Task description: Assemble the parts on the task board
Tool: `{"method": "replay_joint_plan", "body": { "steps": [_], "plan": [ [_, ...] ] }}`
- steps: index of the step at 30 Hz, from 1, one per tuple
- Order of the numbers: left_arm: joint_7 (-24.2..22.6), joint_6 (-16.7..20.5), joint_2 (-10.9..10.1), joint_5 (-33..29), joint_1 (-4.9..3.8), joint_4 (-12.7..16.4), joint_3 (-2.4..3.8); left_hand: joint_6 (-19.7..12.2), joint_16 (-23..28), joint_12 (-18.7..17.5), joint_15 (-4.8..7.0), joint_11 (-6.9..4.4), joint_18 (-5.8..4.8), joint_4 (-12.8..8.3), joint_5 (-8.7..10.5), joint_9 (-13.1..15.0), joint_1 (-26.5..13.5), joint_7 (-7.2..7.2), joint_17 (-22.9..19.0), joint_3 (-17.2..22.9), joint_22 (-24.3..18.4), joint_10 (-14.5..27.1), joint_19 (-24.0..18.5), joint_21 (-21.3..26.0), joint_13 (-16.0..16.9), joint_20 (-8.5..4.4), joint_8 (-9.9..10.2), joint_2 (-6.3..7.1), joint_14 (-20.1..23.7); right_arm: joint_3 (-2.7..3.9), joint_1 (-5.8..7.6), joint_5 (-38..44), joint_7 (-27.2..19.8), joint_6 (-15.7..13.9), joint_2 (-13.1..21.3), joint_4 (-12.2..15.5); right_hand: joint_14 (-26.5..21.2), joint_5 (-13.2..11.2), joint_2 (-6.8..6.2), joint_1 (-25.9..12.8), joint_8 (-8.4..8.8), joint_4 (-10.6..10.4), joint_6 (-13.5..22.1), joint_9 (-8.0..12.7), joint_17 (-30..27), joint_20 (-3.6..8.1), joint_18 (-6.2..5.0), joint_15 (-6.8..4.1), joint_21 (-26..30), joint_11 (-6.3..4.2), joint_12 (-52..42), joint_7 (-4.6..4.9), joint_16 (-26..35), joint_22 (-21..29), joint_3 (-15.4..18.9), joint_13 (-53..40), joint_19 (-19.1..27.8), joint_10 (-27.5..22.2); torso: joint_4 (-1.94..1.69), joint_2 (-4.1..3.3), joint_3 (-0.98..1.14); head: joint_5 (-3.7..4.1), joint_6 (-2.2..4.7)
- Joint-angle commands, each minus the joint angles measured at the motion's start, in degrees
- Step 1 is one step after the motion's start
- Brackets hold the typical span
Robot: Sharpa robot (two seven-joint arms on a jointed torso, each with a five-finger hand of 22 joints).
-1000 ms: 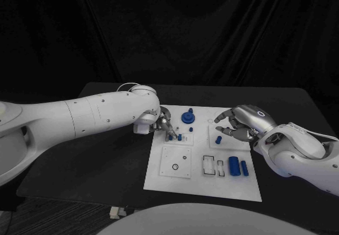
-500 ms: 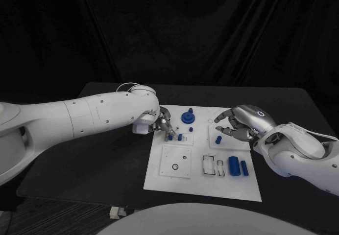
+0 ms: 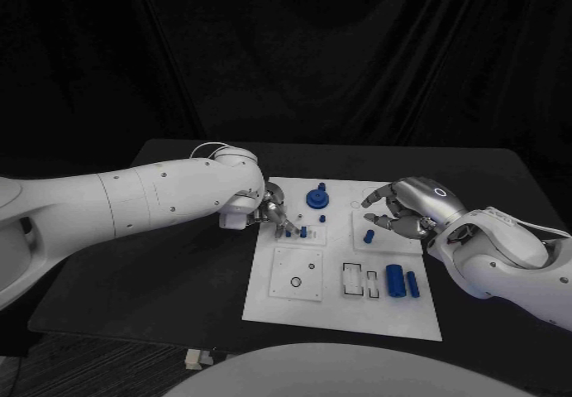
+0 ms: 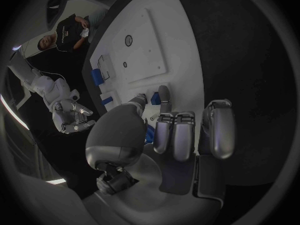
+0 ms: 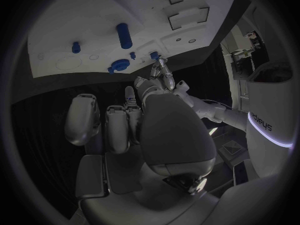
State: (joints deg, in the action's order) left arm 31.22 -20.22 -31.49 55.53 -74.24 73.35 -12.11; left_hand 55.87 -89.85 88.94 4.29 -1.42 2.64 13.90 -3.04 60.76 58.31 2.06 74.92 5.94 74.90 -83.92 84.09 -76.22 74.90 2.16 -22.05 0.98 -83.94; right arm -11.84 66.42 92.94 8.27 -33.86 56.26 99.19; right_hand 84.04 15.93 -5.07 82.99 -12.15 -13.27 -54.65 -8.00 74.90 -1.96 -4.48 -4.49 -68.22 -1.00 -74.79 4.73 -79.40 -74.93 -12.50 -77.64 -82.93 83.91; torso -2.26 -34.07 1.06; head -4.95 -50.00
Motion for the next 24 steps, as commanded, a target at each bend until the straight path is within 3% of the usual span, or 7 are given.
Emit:
{"method": "replay_joint_plan", "body": {
  "steps": [1,7,9,11,15,20,24],
  "plan": [
    [-1.73,2.1,-0.44,0.24,0.08,0.51,-0.02,-0.69,-0.15,0.11,0.48,-0.42,0.16,-0.42,0.24,1.02,1.32,-0.06,15.08,-0.24,11.37,-5.38,0.61,-0.06,14.55,-0.51,-0.72,-0.3,-6.06,0.03,-0.14,0.18,0.0,0.26,0.01,0.01,3.29,0.28,0.14,0.3,0.29,0.23,-0.51,0.09,1.22,-0.02,0.2,0.09,0.36,0.37,0.19,-0.01,0.4,-9.32,-0.03,1.5,0.15,1.82,-0.01,0.04,0.0,0.14,0.0],
    [-5.13,5.08,-2.2,0.24,-0.43,2.63,-0.01,-0.08,-0.15,0.77,0.73,-0.76,0.04,-1.48,0.16,3.27,3.67,-0.48,15.08,-0.76,11.55,-5.87,0.95,-0.72,14.93,-0.64,-3.02,-0.61,-6.06,0.03,-0.14,0.13,0.03,0.35,0.03,-0.01,3.29,0.28,0.14,0.3,0.29,0.23,-0.51,0.09,1.22,-0.02,0.2,0.09,0.36,0.37,0.19,-0.01,0.4,-9.32,-0.03,1.5,0.15,1.82,0.0,0.09,0.0,0.17,0.0],
    [-6.69,5.96,-3.13,0.24,-0.73,3.73,-0.01,0.13,-0.15,1.06,0.98,-1.11,-0.08,-1.84,0.16,5.71,4.76,-0.91,15.08,-1.5,11.75,-6.08,1.3,-1.45,15.1,-0.95,-5.38,-0.58,-6.06,0.03,-0.14,0.12,0.03,0.34,0.02,-0.03,3.29,0.28,0.14,0.3,0.29,0.23,-0.51,0.09,1.22,-0.02,0.2,0.09,0.36,0.37,0.19,-0.01,0.4,-9.32,-0.03,1.5,0.15,1.82,0.02,0.09,0.0,0.19,0.0],
    [-8.26,6.7,-4.21,0.24,-1.23,5.05,-0.01,0.03,-0.15,1.06,1.24,-1.4,-0.23,-2.19,0.13,8.06,5.9,-1.21,15.08,-2.28,11.94,-6.08,1.61,-2.17,15.1,-1.12,-7.5,-0.31,-6.06,0.03,-0.14,0.1,0.03,0.35,0.04,-0.04,3.29,0.28,0.14,0.3,0.29,0.23,-0.51,0.09,1.22,-0.02,0.2,0.09,0.36,0.37,0.19,-0.01,0.4,-9.32,-0.03,1.5,0.15,1.82,0.03,0.07,0.0,0.2,0.0],
    [-10.01,7.51,-6.01,0.24,-2.78,7.37,0.0,-0.17,-0.15,1.06,1.44,-1.62,-0.39,-2.29,0.27,9.48,6.65,-1.44,15.08,-3.24,12.14,-6.08,1.91,-2.94,15.1,-1.31,-8.63,0.24,-6.06,0.03,-0.14,0.09,0.03,0.32,0.26,0.11,3.29,0.28,0.14,0.3,0.29,0.23,-0.51,0.09,1.22,-0.02,0.2,0.09,0.36,0.37,0.19,-0.01,0.4,-9.32,-0.03,1.5,0.15,1.82,0.0,0.04,0.0,-0.05,0.0],
    [-14.21,7.47,-8.65,-1.5,-5.81,10.04,0.0,-0.76,-0.15,1.06,1.48,-1.63,-0.32,-1.91,0.32,9.91,6.79,-1.43,15.08,-3.85,12.05,-6.08,1.74,-2.58,15.1,-1.4,-8.72,0.31,-6.06,0.03,-0.14,0.04,0.05,0.16,0.66,0.26,3.27,0.3,0.17,0.31,0.33,0.27,-0.51,0.11,1.16,-0.03,0.2,0.09,0.36,0.36,0.21,-0.01,0.45,-9.33,-0.07,1.51,0.15,1.82,-0.02,-0.01,-0.02,0.6,0.0],
    [-20.88,9.11,-9.63,-4.39,-7.02,10.0,0.0,-4.25,-0.15,-2.12,0.6,-0.62,-0.03,0.19,0.31,7.66,8.41,-0.2,15.08,-6.1,11.58,-3.67,0.61,-0.76,13.29,-0.94,-4.98,0.01,-6.06,0.03,-0.14,-0.07,0.1,0.23,0.7,0.17,3.27,0.31,0.17,0.31,0.33,0.28,-0.51,0.12,1.14,-0.03,0.2,0.09,0.36,0.34,0.42,0.01,0.46,-9.33,-0.08,1.7,0.15,1.76,-0.04,-0.01,0.0,0.59,0.0]
  ]
}}
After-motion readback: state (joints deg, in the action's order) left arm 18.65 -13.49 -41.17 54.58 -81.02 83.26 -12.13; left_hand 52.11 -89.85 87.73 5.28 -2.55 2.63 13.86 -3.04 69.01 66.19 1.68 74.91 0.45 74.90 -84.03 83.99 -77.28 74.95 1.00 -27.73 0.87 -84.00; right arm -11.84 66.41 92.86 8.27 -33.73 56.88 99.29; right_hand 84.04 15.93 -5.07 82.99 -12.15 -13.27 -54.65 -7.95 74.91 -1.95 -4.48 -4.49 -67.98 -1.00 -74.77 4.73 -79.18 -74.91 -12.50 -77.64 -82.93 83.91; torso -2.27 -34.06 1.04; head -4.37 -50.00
